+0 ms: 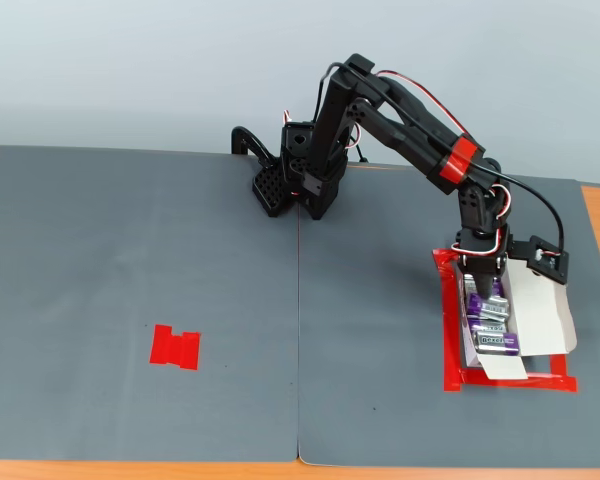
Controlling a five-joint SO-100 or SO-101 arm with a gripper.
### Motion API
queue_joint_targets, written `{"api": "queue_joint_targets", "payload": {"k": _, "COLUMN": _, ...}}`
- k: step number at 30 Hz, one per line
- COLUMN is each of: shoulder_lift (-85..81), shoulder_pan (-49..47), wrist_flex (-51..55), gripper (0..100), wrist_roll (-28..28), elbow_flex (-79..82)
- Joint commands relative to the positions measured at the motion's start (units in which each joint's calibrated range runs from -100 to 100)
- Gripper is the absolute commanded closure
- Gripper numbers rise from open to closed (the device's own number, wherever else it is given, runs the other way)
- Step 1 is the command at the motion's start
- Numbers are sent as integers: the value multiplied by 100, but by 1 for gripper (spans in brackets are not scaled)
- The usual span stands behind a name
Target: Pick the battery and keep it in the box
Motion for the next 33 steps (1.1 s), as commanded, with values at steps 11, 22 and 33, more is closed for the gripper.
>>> {"api": "queue_joint_targets", "payload": {"k": 11, "shoulder_lift": -1735, "shoulder_pan": 388, "wrist_flex": 742, "gripper": 98, "wrist_roll": -17, "elbow_flex": 29}}
{"api": "queue_joint_targets", "payload": {"k": 22, "shoulder_lift": -3897, "shoulder_pan": 1768, "wrist_flex": 1089, "gripper": 98, "wrist_roll": -17, "elbow_flex": 789}}
{"api": "queue_joint_targets", "payload": {"k": 33, "shoulder_lift": -5652, "shoulder_pan": 3789, "wrist_flex": 1046, "gripper": 98, "wrist_roll": -17, "elbow_flex": 2010}}
